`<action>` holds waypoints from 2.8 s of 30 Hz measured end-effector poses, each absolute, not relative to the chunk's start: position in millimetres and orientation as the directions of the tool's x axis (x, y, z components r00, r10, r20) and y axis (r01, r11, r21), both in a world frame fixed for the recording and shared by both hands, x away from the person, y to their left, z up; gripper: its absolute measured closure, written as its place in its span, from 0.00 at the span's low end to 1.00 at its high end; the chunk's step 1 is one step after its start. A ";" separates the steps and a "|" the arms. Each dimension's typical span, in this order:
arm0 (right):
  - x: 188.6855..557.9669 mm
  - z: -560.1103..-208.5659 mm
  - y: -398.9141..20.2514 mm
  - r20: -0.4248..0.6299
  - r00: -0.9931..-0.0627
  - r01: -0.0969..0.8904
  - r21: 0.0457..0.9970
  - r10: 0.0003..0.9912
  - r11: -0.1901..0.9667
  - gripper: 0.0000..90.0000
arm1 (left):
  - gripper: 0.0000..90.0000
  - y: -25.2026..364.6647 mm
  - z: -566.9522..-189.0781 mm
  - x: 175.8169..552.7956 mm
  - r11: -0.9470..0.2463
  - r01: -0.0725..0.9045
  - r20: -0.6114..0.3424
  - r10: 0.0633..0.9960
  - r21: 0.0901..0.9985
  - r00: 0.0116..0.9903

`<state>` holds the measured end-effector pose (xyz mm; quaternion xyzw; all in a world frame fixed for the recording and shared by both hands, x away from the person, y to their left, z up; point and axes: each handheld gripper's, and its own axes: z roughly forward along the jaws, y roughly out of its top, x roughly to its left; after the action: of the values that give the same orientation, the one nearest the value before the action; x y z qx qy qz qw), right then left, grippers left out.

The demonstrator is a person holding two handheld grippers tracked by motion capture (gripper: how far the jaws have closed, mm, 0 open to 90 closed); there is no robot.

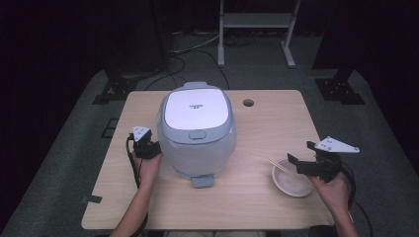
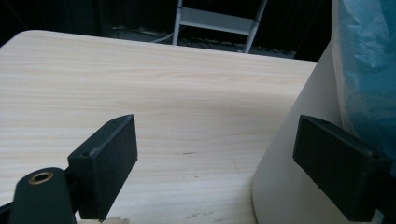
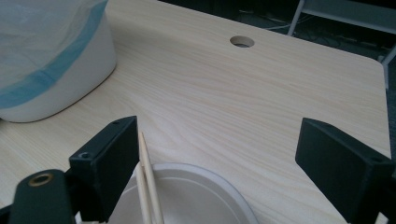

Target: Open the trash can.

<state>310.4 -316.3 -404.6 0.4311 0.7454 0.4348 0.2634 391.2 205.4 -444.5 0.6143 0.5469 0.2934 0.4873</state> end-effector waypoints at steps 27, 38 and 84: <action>315.0 -409.6 -314.4 -0.011 -0.494 0.432 0.864 0.869 0.257 0.14 | 0.14 169.2 -441.5 413.7 0.019 0.395 -0.154 0.937 0.918 0.314; 314.5 -409.8 -314.5 -0.012 -0.496 0.430 0.866 0.868 0.257 0.14 | 0.11 187.7 -435.1 403.0 -0.020 0.394 -0.123 0.935 0.919 0.334; 311.3 -408.6 -309.3 -0.022 -0.503 0.423 0.866 0.864 0.268 0.14 | 0.27 134.2 -459.3 263.4 -0.271 0.373 -0.112 0.659 0.887 0.744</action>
<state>311.3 -309.3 -408.6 0.4268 0.7535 0.4289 0.2572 263.4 134.2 -459.3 0.7846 0.3290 0.1411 0.5062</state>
